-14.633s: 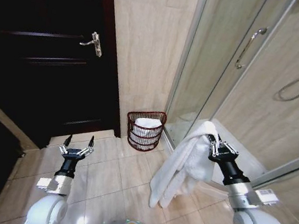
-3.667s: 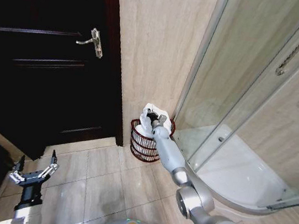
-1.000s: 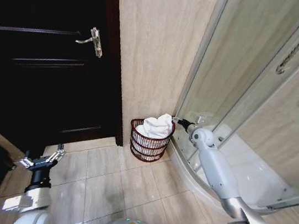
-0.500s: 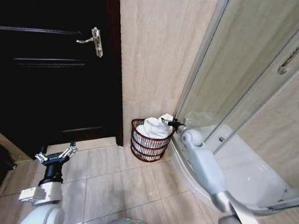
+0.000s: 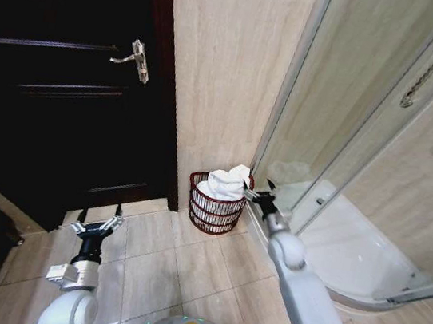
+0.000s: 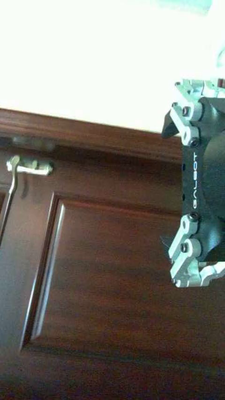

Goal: Discard the used towel into the hamper.

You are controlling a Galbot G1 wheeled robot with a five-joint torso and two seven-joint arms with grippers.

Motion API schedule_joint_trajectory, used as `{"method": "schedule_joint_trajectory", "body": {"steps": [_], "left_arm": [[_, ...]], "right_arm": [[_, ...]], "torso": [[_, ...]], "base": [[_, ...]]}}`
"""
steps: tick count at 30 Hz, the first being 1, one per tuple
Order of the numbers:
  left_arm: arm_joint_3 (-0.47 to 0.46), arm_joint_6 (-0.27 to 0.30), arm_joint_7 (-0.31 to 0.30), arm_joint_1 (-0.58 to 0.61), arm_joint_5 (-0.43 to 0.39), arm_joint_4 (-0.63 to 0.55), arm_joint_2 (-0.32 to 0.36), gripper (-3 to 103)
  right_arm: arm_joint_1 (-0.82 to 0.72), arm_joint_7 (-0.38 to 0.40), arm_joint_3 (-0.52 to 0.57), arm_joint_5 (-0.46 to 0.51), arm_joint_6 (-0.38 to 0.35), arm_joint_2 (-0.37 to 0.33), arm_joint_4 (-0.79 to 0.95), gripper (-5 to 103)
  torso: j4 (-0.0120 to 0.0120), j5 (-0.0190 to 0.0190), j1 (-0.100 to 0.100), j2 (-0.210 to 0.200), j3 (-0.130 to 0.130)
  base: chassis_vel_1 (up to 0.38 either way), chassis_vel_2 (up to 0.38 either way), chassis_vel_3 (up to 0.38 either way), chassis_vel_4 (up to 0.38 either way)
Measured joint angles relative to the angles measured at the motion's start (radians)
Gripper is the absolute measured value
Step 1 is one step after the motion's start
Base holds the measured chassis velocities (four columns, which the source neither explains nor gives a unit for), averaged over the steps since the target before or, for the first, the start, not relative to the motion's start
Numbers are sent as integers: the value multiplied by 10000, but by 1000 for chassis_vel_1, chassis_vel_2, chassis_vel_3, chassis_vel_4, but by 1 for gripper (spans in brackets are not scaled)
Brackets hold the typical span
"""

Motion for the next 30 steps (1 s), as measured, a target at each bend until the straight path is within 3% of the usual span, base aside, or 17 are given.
{"method": "schedule_joint_trajectory", "body": {"steps": [7,15,30], "left_arm": [[59,-19,179,-374,-640,363,663,100],[104,138,178,-419,-477,87,439,100],[12,-259,135,-487,-342,392,320,100]], "right_arm": [[-1249,-553,757,390,-118,319,953,100],[-1316,-836,1039,438,-261,300,1151,100],[-1280,-1039,829,186,-205,340,1066,100]], "torso": [[-2,-1,0,0,1],[1,1,1,0,2],[0,3,6,-2,5]], "base": [[0,0,0,0],[0,0,0,0],[-82,82,90,-86]]}}
